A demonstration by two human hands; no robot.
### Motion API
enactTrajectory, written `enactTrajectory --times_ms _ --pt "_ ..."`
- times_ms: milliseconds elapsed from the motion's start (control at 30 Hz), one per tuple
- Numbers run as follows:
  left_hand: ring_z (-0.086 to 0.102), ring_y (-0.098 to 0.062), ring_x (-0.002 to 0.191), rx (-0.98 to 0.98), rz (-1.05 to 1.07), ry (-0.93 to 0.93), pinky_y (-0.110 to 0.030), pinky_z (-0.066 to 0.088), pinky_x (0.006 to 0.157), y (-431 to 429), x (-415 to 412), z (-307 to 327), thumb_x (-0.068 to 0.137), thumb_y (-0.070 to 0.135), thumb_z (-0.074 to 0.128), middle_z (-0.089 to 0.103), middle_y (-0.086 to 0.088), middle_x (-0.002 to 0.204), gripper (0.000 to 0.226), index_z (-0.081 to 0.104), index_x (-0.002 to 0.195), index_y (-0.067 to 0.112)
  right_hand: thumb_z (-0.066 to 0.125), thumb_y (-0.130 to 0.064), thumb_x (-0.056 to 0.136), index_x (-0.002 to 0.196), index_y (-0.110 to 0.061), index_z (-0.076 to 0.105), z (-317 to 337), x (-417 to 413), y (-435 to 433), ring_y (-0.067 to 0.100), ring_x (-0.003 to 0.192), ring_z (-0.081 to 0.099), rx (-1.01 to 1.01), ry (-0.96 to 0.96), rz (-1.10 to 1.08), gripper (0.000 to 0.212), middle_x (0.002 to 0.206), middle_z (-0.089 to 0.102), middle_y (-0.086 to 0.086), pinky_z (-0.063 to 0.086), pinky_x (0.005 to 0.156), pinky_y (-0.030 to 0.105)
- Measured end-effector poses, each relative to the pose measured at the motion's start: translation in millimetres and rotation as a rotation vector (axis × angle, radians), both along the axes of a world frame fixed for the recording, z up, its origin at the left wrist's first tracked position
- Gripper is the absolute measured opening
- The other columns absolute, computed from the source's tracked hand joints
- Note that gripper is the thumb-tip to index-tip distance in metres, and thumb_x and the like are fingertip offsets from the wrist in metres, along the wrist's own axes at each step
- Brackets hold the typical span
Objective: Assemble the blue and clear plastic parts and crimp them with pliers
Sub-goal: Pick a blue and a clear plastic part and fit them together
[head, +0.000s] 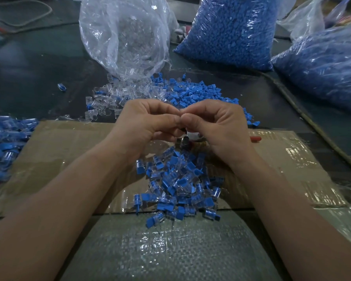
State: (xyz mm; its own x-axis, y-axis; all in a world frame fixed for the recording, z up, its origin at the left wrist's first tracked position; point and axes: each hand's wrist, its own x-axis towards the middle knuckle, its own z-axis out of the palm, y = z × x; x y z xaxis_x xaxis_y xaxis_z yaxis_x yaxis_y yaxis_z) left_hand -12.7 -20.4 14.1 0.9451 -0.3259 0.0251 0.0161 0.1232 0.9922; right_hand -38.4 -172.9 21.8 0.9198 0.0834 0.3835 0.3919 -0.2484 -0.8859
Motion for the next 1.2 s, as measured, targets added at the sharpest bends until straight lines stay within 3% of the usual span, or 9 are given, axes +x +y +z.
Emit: enactTrajectory --times_ms 233,467,833,1200 --pt "0.064 -0.013 0.051 -0.008 0.006 0.024 -0.017 0.051 0.048 -0.8 -1.3 1.2 0.055 0.015 0.071 0.069 -0.006 0.062 0.021 0.066 0.073 0.005 0.068 -0.010 0.075 0.102 -0.012 0.063 -2.9 -0.7 -1.0 -0.004 0.072 0.064 -0.100 -0.122 -0.021 0.028 0.077 0.064 -0.015 0.048 0.066 0.009" --pt "0.062 -0.012 0.049 -0.019 0.039 -0.006 -0.018 0.050 0.047 -0.4 -3.1 3.4 0.052 0.014 0.069 0.066 -0.005 0.056 0.008 0.068 0.061 0.014 0.071 -0.009 0.071 0.104 -0.017 0.062 -2.5 -1.1 -2.6 0.003 0.079 0.066 -0.128 -0.073 0.027 0.035 0.083 0.065 -0.013 0.052 0.074 0.015" --pt "0.063 -0.015 0.047 -0.095 -0.038 0.069 -0.019 0.050 0.045 1.7 -0.7 7.1 0.058 0.008 0.063 0.067 -0.011 0.059 0.010 0.067 0.067 0.006 0.071 -0.006 0.073 0.097 -0.024 0.062 -5.6 1.5 -5.4 -0.003 0.077 0.064 -0.135 -0.172 -0.009 0.031 0.082 0.064 -0.016 0.049 0.070 0.011" --pt "0.063 -0.015 0.048 -0.049 -0.056 0.073 -0.019 0.051 0.045 1.4 -0.2 6.1 0.053 0.008 0.067 0.067 -0.009 0.059 0.008 0.069 0.061 0.010 0.071 -0.004 0.073 0.104 -0.014 0.059 -5.7 1.1 -6.9 -0.008 0.078 0.061 -0.212 -0.206 -0.024 0.035 0.084 0.061 -0.015 0.048 0.072 0.009"
